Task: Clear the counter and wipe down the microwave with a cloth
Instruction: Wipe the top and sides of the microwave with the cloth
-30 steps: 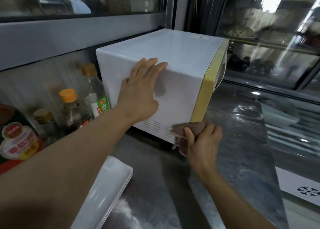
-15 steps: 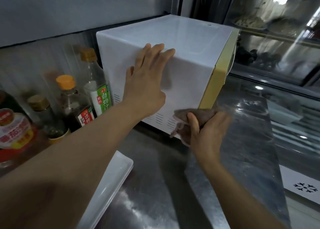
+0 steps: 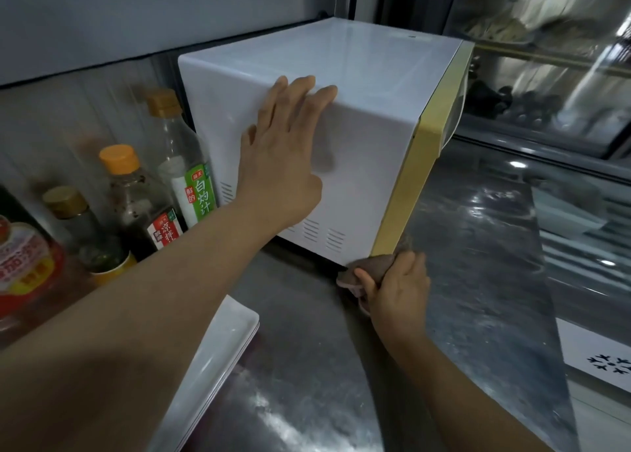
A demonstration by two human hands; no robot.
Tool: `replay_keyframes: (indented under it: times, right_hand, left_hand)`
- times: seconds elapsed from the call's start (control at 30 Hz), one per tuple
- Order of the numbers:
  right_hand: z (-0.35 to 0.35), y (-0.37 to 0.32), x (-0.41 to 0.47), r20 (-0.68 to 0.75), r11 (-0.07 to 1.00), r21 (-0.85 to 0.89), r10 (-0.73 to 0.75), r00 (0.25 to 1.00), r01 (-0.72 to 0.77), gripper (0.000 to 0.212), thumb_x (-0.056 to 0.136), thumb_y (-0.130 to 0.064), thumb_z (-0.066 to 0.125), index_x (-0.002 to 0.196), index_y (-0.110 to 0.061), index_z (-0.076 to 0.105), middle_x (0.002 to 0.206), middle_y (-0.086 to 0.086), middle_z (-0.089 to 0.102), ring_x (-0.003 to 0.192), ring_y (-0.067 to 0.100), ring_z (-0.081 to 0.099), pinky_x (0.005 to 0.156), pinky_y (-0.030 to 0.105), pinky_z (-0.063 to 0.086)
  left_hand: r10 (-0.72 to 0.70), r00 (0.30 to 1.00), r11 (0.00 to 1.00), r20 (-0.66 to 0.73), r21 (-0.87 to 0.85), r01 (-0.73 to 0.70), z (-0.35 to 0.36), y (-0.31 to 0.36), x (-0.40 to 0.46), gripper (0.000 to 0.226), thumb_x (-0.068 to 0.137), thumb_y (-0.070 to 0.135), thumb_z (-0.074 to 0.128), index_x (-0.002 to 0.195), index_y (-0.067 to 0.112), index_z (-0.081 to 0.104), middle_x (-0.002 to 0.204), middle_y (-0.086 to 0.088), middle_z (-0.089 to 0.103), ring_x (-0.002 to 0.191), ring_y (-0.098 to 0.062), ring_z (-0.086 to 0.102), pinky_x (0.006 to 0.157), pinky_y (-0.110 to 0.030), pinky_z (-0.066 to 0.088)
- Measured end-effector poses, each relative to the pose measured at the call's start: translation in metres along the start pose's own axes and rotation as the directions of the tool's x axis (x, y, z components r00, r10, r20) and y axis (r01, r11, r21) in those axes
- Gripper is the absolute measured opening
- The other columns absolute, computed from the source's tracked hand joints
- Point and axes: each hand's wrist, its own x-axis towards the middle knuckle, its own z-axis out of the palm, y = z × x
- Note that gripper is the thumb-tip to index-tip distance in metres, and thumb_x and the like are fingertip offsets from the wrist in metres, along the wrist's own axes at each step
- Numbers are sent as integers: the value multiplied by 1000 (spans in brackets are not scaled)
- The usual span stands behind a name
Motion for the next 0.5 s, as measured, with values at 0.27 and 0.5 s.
replay_keyframes:
  times: [0.27,0.5]
  right_hand:
    - [-21,12,9,237,961,-163,-183,954,225,41,72,-18,80,93,8,58,85,23,59,69,38,59,59,39,48]
    - [-44,25,23,409,937,-212,-174,896,279,31,97,-28,42,123,-11,44,119,7,52,103,24,53,83,31,41]
  left_hand:
    - [-33,993,998,111,51,27,-15,5,2,95,69,2,63,147,29,17,157,5,9,146,-18,0,106,-47,30]
    - [-74,970,988,231,150,40,-32,13,5,97,71,1,60,148,31,11,158,9,2,146,-15,-3,103,-48,32]
